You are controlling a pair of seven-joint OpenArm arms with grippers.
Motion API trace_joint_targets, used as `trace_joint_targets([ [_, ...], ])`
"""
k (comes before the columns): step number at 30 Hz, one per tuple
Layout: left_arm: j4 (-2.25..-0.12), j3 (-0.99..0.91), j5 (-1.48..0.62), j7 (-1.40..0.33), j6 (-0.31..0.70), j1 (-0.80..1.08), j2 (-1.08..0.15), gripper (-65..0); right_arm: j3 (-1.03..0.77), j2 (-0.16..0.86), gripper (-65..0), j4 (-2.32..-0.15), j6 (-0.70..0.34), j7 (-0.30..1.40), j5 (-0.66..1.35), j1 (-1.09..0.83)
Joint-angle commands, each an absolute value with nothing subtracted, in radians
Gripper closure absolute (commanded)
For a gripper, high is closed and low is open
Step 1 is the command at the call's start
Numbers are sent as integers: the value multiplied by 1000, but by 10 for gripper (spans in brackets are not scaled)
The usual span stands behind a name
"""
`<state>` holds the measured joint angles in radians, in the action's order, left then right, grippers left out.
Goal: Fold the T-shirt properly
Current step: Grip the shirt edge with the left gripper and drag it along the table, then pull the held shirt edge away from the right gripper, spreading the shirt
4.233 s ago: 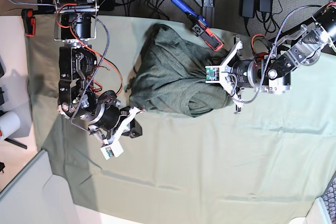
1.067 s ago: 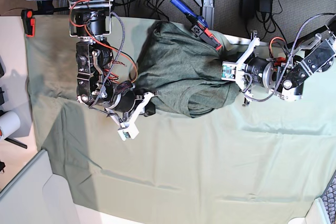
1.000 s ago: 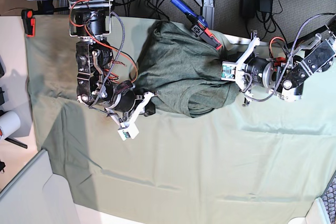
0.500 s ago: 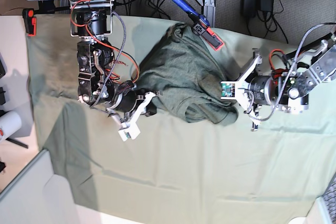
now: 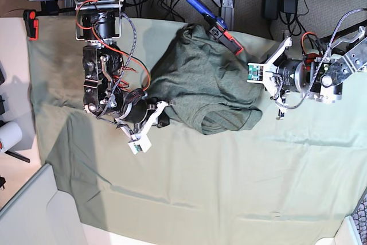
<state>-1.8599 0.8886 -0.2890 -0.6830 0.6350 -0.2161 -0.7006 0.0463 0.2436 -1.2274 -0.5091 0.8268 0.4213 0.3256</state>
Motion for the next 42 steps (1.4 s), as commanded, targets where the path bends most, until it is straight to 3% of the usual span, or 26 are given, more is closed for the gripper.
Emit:
trace_joint_targets([
  [1, -1862, 879, -291, -659, 641, -230, -704, 0, 42, 252, 0, -1242, -521, 821, 426, 344],
  [9, -1682, 878, -172, -569, 640, -241, -602, 0, 41, 252, 0, -1247, -524, 850, 461, 305],
  [22, -1437, 877, -169, -519, 609, -397, -482, 0, 41, 312, 0, -1337, -524, 875, 525, 236],
  [29, -1431, 877, -211, -573, 611, -455, -447, 0, 41, 330, 0, -1343, -524, 888, 532, 235],
  [42, -1431, 877, -235, -523, 668, -482, -443, 0, 41, 330, 0, -1343, -523, 887, 532, 238],
])
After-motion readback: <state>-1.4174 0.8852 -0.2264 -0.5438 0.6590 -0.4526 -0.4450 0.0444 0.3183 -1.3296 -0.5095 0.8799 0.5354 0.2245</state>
